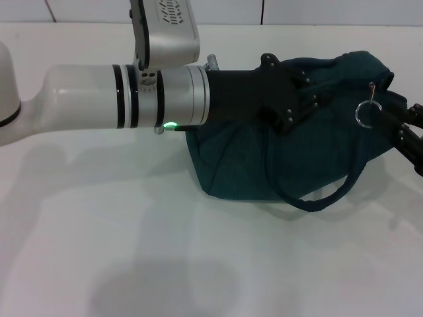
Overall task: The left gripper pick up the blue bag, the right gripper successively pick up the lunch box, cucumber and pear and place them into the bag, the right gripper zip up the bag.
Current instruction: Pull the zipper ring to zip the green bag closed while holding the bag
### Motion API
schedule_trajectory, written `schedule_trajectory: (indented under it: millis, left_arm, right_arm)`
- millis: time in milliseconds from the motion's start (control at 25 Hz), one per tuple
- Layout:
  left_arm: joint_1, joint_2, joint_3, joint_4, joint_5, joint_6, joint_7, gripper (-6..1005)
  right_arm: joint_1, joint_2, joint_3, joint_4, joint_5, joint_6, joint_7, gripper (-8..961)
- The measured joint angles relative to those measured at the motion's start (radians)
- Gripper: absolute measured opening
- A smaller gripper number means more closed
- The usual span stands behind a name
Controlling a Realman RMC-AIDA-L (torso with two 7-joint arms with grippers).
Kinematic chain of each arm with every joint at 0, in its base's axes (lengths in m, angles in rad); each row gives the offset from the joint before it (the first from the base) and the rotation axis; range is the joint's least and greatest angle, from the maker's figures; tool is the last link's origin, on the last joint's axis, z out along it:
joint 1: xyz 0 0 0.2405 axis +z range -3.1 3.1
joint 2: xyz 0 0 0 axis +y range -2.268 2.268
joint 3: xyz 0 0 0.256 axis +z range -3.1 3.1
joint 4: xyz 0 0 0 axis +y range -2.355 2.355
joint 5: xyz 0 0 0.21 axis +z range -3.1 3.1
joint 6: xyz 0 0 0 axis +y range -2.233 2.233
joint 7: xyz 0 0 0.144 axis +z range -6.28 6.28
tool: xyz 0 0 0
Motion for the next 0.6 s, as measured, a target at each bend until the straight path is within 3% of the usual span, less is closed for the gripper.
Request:
schedule_trajectory:
  millis: [160,360,600]
  left_arm:
    - [-0.007,0.000,0.003,0.000,0.000,0.000,0.000,81]
    - [-0.009,0.000,0.004,0.000,0.000,0.000,0.001,81]
    - [-0.009,0.000,0.004,0.000,0.000,0.000,0.001,81]
  right_arm:
    - [0.003,0.004,0.000,0.002,-0.001,0.021,0.006,284]
    - [0.015,0.014,-0.006,0.001,-0.002,0.033,0.007,434]
    - [0.024,0.021,-0.007,-0.001,-0.031,0.032,0.007,430]
